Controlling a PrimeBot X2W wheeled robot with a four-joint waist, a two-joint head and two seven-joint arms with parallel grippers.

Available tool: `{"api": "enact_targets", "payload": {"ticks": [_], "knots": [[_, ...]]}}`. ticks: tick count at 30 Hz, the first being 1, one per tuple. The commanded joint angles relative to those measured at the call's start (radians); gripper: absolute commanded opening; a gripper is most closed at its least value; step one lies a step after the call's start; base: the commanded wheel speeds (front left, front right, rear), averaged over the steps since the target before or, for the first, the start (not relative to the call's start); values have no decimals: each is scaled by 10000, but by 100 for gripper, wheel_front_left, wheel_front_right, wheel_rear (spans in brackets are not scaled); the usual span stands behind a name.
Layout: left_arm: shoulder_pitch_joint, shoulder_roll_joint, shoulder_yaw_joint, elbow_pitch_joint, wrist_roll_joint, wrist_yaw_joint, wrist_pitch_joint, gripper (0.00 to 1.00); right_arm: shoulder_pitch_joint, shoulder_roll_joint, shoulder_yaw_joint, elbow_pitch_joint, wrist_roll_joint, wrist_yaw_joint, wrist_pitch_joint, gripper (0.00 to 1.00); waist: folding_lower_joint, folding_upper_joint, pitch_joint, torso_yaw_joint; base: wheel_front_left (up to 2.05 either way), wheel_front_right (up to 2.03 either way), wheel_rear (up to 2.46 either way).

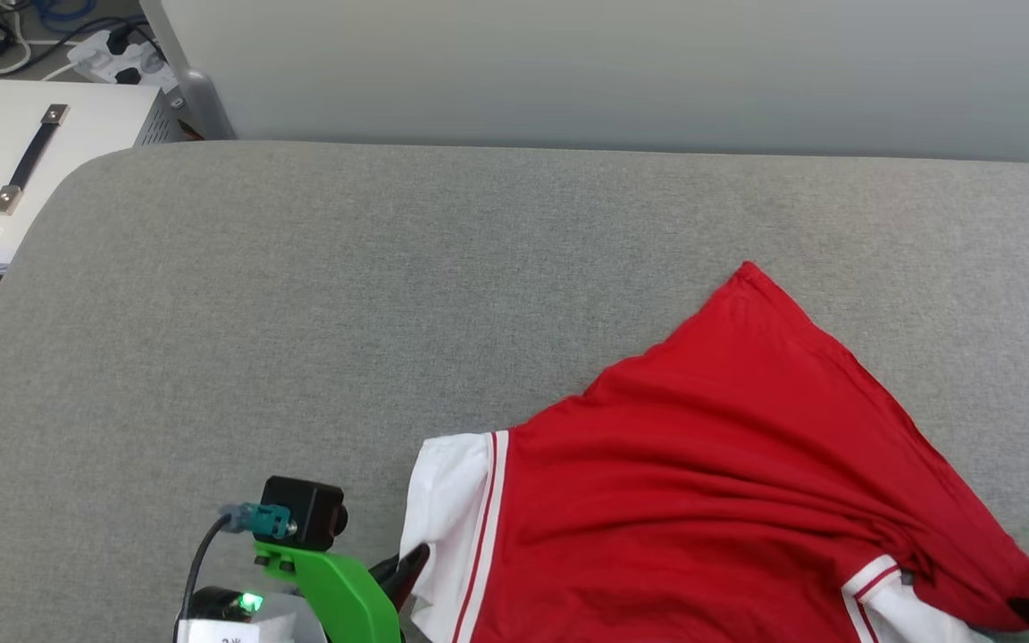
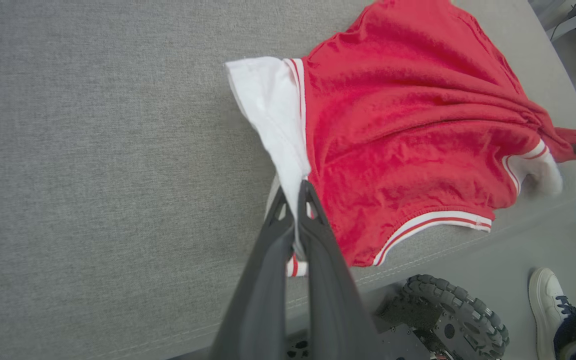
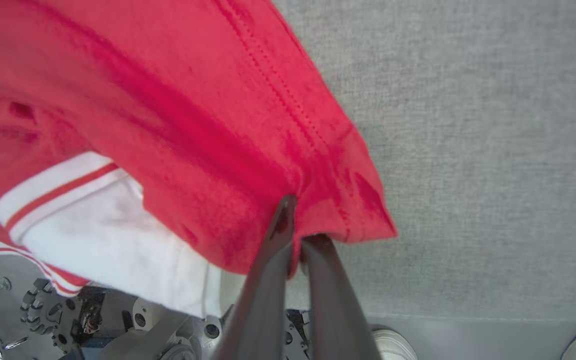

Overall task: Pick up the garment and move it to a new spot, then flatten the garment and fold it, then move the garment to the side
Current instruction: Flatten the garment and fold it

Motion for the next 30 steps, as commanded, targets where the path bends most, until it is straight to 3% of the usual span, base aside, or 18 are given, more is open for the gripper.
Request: {"api": "enact_targets", "payload": {"ticks": [1, 7, 8, 9, 21, 25, 30], "knots": [[62, -99, -2, 34, -83, 69, -78, 0, 228, 141, -118, -62, -119, -7, 42, 0, 1, 0, 26, -2, 0, 0, 0], [-47, -118, -62, 92, -67, 15, -88, 0, 498, 491, -370, -193, -311, -7, 135, 0, 1, 0, 139, 71, 0, 0, 0], [-74, -107, -60, 84, -55, 15, -85, 0, 460, 499, -360, -282, -328, -7, 141, 73, 1, 0, 160, 86, 0, 0, 0], [-94, -99, -62, 73, -44, 14, -82, 0, 428, 490, -360, -343, -338, -7, 170, 100, 1, 0, 175, 99, 0, 0, 0], [-441, -149, -211, -268, 106, -56, -81, 0, -1040, -52, -285, -2403, 54, -7, 1532, 100, 1, 0, 876, 714, 0, 0, 0], [-735, -256, -354, -458, 239, -136, -117, 0, -2637, -180, 79, -2893, -93, -7, 2495, 100, 1, 0, 1706, 1355, 0, 0, 0], [-987, -332, -455, -538, 351, -228, -180, 0, -4246, -204, 577, -2551, -544, -7, 3142, 100, 1, 0, 2336, 1953, 0, 0, 0]]}}
